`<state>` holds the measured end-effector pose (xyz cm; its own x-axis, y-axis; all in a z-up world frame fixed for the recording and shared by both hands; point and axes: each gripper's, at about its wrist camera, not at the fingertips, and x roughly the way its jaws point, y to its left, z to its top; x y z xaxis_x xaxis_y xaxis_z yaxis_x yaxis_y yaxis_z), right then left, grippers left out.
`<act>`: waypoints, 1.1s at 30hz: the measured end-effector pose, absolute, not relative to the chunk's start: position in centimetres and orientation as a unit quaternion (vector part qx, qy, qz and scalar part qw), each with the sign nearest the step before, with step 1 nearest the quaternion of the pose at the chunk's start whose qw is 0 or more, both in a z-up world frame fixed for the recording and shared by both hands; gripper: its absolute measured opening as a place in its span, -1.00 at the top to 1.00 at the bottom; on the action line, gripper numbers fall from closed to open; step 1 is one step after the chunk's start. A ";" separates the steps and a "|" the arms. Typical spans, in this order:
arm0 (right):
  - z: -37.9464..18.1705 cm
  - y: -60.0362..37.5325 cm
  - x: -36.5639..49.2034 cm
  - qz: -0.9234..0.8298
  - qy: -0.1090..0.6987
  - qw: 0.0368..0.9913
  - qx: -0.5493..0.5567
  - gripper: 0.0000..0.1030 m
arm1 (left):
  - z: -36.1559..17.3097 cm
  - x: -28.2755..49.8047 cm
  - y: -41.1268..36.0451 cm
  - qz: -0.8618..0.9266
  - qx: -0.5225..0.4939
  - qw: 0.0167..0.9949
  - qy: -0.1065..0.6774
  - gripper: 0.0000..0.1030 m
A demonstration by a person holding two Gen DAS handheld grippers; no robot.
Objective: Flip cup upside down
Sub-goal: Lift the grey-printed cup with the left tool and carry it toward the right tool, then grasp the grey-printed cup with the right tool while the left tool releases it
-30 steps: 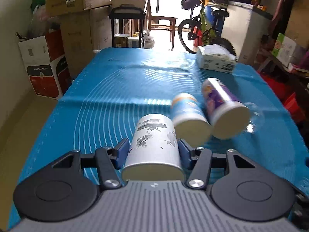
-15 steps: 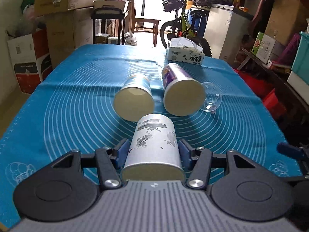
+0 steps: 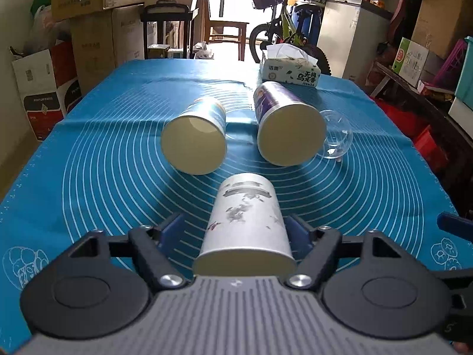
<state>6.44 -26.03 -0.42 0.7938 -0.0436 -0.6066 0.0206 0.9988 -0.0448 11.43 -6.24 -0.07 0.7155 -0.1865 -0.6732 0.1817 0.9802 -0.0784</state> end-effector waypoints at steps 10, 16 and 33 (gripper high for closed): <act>-0.1 -26.0 6.7 -0.010 0.324 0.946 -0.015 -1.00 | 1.8 9.8 -6.4 -0.115 0.018 0.938 0.327 -0.77; 1.5 -25.7 7.0 0.007 0.319 0.948 -0.015 -1.00 | 4.1 8.4 -4.1 -0.101 0.021 0.946 0.306 -0.83; 5.0 -19.1 17.8 0.133 0.458 0.879 0.026 -0.97 | 1.1 9.4 4.7 -0.024 0.024 0.939 0.342 -0.90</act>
<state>17.80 -19.13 4.99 0.5456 0.2576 -0.7975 -0.2098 0.9633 0.1676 9.36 4.71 1.15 0.7651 -0.0286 -0.6433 0.0617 0.9977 0.0290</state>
